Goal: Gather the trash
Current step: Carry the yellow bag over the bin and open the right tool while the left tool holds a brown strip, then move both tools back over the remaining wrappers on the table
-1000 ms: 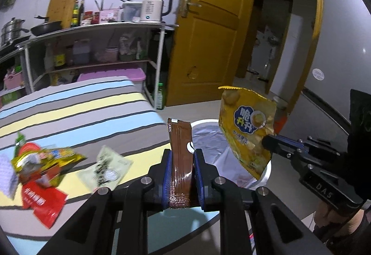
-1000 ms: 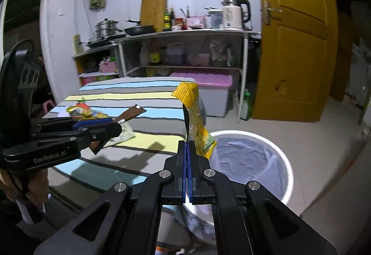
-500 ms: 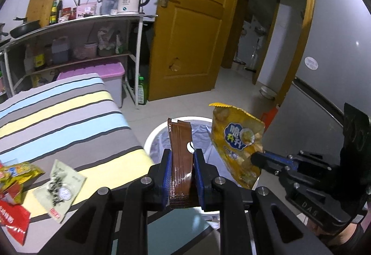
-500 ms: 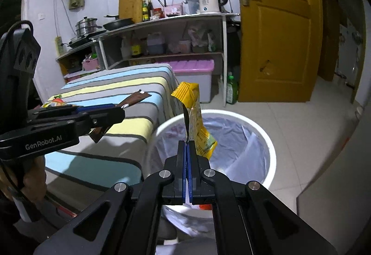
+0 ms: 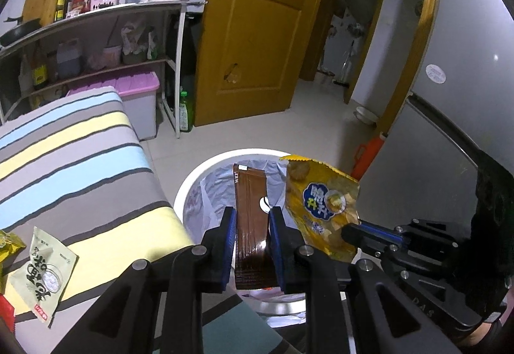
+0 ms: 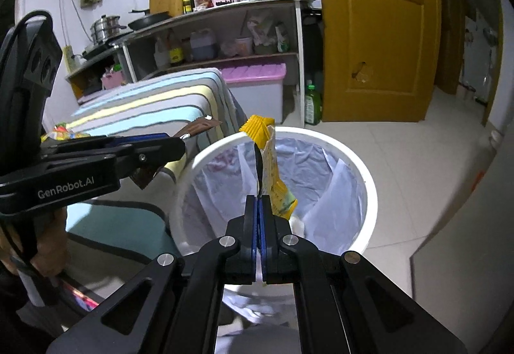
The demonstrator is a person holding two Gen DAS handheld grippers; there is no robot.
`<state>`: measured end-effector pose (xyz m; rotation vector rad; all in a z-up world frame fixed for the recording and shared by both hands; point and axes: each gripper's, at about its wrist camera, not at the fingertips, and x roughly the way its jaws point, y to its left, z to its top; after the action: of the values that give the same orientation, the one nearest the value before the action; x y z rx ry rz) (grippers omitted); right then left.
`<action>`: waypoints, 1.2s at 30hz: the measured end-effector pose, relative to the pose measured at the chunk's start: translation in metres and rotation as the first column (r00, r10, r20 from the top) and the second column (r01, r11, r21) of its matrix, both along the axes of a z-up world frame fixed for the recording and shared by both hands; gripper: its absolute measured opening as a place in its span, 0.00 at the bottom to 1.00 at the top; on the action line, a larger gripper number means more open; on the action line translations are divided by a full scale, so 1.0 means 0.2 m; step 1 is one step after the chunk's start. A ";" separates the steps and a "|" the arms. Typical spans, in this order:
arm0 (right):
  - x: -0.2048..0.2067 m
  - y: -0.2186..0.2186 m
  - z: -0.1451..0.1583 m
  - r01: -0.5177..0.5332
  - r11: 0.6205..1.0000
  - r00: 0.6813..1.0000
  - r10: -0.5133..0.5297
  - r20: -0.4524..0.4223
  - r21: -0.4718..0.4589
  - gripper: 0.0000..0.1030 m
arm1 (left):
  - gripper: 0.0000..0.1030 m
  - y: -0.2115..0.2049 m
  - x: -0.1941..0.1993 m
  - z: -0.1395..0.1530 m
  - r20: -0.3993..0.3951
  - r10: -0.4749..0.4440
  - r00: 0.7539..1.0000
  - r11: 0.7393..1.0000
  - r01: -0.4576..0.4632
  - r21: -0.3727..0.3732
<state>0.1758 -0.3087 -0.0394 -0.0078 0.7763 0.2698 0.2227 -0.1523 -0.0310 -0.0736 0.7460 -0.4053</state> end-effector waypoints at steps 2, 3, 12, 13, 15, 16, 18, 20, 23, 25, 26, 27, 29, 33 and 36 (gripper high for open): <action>0.00 0.00 0.00 -0.004 1.000 1.000 0.004 0.000 -0.001 0.13 | 0.23 0.00 0.01 -0.01 -0.005 0.000 1.000 1.000 0.000 0.000; 0.00 0.00 0.00 -0.004 1.000 1.000 0.004 -0.002 -0.002 0.17 | 0.26 0.00 0.00 -0.01 -0.005 0.000 1.000 1.000 0.000 -0.001; 0.00 -0.02 0.03 0.013 1.000 1.000 -0.013 0.010 0.004 0.28 | 0.32 0.04 -0.02 0.02 0.017 0.012 1.000 1.000 -0.012 -0.010; 0.00 -0.02 0.04 0.013 1.000 1.000 -0.013 0.014 0.006 0.28 | 0.32 0.05 -0.03 0.03 0.021 0.016 1.000 1.000 -0.016 -0.010; -0.01 -0.01 0.06 0.015 1.000 1.000 -0.015 0.022 0.008 0.28 | 0.32 0.07 -0.05 0.05 0.032 0.024 0.999 1.000 -0.023 -0.012; -0.02 -0.01 0.07 0.011 1.000 1.000 -0.012 0.027 0.008 0.28 | 0.32 0.08 -0.07 0.06 0.038 0.029 0.999 1.000 -0.029 -0.012; -0.03 0.01 0.10 0.003 1.000 0.999 -0.003 0.039 0.008 0.28 | 0.32 0.11 -0.10 0.07 0.047 0.039 0.998 0.999 -0.039 -0.014; -0.05 0.04 0.12 -0.009 1.000 0.999 0.009 0.053 0.008 0.28 | 0.32 0.14 -0.13 0.09 0.056 0.053 0.997 0.999 -0.052 -0.016; -0.08 0.08 0.15 -0.029 1.000 0.997 0.028 0.070 0.007 0.28 | 0.32 0.20 -0.19 0.12 0.070 0.075 0.995 0.997 -0.074 -0.020; -0.09 0.11 0.17 -0.038 0.999 0.996 0.038 0.076 0.003 0.28 | 0.32 0.24 -0.23 0.14 0.082 0.094 0.992 0.995 -0.093 -0.021; -0.10 0.13 0.18 -0.047 0.999 0.996 0.047 0.080 0.001 0.28 | 0.32 0.26 -0.26 0.14 0.088 0.104 0.991 0.995 -0.102 -0.021; -0.11 0.16 0.19 -0.053 0.999 0.995 0.053 0.082 -0.002 0.28 | 0.32 0.28 -0.28 0.15 0.092 0.112 0.989 0.994 -0.111 -0.020; -0.12 0.20 0.20 -0.071 0.997 0.994 0.071 0.085 -0.005 0.28 | 0.32 0.34 -0.32 0.16 0.100 0.137 0.986 0.991 -0.136 -0.018; -0.15 0.30 0.22 -0.115 0.993 0.989 0.115 0.094 -0.005 0.28 | 0.32 0.45 -0.39 0.18 0.111 0.177 0.978 0.984 -0.176 -0.019; -0.16 0.36 0.23 -0.149 0.989 0.984 0.148 0.099 -0.001 0.28 | 0.32 0.54 -0.46 0.19 0.120 0.208 0.971 0.978 -0.208 -0.019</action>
<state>0.1430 -0.2363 0.0069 -0.0725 0.6776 0.4106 0.1317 -0.0450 0.0065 -0.1306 0.6094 -0.2098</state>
